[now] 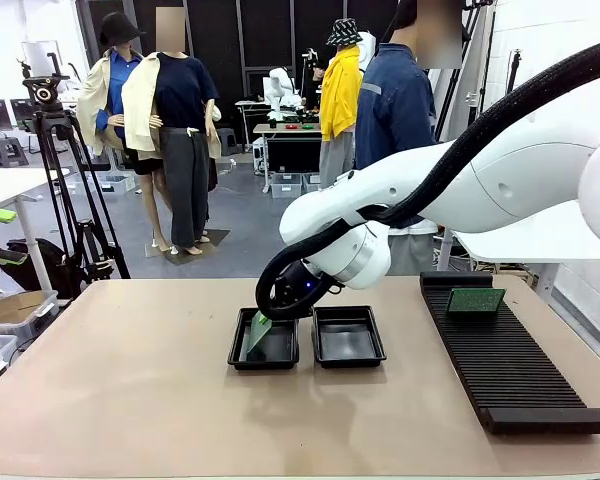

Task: Inspect and transfer BCBs to ESD trays.
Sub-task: Pick up the Blank PCB from the PCB Rack and place it in the left ESD tray.

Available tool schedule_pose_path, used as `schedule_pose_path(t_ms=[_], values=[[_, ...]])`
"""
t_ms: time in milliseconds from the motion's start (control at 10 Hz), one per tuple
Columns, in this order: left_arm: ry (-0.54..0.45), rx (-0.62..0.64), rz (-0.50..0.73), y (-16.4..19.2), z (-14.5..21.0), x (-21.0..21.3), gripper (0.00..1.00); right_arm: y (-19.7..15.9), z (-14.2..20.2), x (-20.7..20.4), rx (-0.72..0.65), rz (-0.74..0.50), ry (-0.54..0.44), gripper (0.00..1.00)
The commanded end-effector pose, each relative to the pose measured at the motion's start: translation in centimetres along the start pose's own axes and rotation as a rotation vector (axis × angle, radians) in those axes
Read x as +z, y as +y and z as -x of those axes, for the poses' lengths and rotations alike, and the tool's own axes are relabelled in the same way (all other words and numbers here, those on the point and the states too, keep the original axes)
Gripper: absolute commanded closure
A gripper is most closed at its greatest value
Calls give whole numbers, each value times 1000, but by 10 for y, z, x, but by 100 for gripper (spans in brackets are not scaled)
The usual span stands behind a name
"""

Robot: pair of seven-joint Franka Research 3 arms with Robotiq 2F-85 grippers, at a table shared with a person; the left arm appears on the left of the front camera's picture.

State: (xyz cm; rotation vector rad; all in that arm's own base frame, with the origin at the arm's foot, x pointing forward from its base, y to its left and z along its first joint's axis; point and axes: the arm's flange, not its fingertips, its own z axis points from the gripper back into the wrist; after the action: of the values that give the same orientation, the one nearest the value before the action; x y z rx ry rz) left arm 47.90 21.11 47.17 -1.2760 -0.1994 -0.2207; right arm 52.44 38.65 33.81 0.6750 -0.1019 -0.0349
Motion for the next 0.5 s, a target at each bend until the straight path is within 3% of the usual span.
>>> schedule_pose_path(t_ms=[0, 400], values=[[0, 0, -8, -1, 1, 1, 0, 0, 0, 2, -2, -4, -3, 100], [0, 0, -8, -1, 1, 1, 0, 0, 0, 2, -2, -4, -3, 100]])
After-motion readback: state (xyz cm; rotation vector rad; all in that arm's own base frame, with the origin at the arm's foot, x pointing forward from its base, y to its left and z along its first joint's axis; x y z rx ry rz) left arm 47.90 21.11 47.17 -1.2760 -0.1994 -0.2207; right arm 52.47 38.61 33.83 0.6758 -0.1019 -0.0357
